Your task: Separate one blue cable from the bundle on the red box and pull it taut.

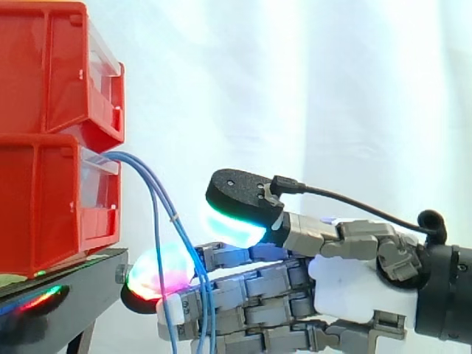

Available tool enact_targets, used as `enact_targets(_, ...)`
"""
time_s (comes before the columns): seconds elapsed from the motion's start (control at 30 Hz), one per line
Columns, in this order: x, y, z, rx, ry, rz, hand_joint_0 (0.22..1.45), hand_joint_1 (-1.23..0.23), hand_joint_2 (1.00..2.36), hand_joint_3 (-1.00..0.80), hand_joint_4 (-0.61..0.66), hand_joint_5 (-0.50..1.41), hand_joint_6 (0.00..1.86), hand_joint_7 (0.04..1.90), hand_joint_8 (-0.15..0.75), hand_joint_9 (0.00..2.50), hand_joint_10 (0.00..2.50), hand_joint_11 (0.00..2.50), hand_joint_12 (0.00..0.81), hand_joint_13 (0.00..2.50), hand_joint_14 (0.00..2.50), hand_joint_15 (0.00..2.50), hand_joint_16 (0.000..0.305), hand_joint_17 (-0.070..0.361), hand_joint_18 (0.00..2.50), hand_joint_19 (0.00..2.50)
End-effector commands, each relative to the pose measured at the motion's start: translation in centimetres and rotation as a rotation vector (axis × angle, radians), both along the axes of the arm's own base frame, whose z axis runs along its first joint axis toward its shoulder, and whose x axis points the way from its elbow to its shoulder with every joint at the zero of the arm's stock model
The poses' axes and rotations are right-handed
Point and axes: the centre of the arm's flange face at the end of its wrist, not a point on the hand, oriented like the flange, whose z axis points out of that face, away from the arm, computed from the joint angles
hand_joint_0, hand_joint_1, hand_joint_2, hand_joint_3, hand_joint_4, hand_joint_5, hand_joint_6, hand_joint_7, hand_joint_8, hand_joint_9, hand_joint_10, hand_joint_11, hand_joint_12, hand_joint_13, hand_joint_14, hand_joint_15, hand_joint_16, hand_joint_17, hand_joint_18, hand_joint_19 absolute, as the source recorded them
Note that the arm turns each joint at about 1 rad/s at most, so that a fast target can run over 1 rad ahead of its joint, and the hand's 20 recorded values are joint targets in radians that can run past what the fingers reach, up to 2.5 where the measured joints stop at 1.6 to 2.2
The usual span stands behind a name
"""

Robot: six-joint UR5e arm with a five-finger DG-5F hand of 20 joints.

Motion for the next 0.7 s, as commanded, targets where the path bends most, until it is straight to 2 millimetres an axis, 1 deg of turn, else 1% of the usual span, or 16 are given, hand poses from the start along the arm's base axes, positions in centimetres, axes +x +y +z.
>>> enact_targets(0.0, -0.4, -0.3, 0.8, 0.002, 0.023, 0.002, 0.58, -0.62, 1.01, -0.34, 0.19, -0.12, 0.83, 0.68, 0.258, 0.64, 0.01, 0.17, 0.348, 0.41, 0.01, 0.19, 0.053, 0.12, 0.28, 0.33)
enact_targets(0.07, -0.5, -0.3, 0.9, 0.0, 0.032, 0.002, 0.58, -0.62, 1.01, -0.28, 0.19, -0.13, 0.87, 0.65, 0.259, 0.64, 0.01, 0.18, 0.349, 0.42, 0.01, 0.2, 0.053, 0.12, 0.28, 0.34)
enact_targets(0.2, -0.4, -0.3, 1.1, 0.003, 0.028, 0.003, 0.58, -0.64, 1.01, -0.21, 0.23, -0.12, 0.92, 0.59, 0.292, 0.65, 0.01, 0.2, 0.392, 0.47, 0.01, 0.22, 0.062, 0.14, 0.35, 0.35)
enact_targets(0.3, -0.3, -0.2, 1.3, 0.004, 0.024, 0.003, 0.59, -0.66, 1.01, -0.21, 0.23, -0.12, 0.93, 0.58, 0.299, 0.67, 0.01, 0.22, 0.398, 0.5, 0.01, 0.25, 0.063, 0.141, 0.38, 0.36)
enact_targets(0.43, 0.0, -0.1, 1.8, 0.006, 0.013, 0.007, 0.59, -0.7, 1.01, -0.26, 0.21, -0.11, 0.93, 0.61, 0.294, 0.73, 0.01, 0.26, 0.391, 0.54, 0.01, 0.27, 0.059, 0.133, 0.4, 0.39)
enact_targets(0.57, 0.2, -0.1, 2.4, 0.004, 0.006, 0.022, 0.58, -0.73, 1.01, -0.37, 0.19, -0.09, 0.92, 0.68, 0.273, 0.8, 0.01, 0.28, 0.37, 0.62, 0.01, 0.33, 0.052, 0.116, 0.45, 0.43)
enact_targets(0.67, 0.1, -0.2, 2.9, 0.004, 0.005, 0.025, 0.58, -0.73, 1.01, -0.41, 0.18, -0.08, 0.91, 0.74, 0.276, 0.87, 0.01, 0.3, 0.37, 0.68, 0.01, 0.37, 0.051, 0.115, 0.5, 0.46)
